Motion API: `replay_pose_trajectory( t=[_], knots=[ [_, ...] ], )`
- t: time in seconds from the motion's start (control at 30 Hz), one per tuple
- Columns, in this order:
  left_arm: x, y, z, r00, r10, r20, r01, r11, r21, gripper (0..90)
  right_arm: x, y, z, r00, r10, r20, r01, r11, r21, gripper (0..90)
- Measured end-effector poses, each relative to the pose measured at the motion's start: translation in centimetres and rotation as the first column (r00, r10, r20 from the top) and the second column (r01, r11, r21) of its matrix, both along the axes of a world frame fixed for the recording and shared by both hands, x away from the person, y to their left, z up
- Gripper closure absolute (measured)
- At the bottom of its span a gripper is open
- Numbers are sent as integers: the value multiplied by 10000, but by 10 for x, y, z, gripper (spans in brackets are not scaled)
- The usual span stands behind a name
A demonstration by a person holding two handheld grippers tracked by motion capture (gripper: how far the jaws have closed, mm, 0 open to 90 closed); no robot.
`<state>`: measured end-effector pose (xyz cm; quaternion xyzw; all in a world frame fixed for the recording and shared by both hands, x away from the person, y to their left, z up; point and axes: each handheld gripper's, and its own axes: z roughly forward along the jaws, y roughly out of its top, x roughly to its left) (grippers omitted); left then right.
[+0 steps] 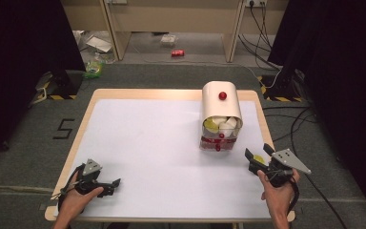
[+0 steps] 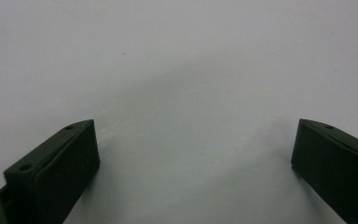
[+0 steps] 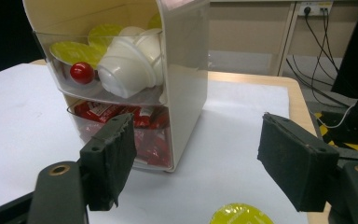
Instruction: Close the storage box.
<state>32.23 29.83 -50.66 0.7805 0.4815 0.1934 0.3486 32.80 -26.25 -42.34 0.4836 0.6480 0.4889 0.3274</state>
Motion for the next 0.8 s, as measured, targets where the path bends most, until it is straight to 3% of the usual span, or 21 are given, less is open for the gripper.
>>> replay_pose_trajectory(
  t=[0.8],
  knots=[
    [0,0,0,10000,-1,-2,1,10000,0,0,-13,-10,-16,9977,35,-676,-46,9999,-156,251]
  ],
)
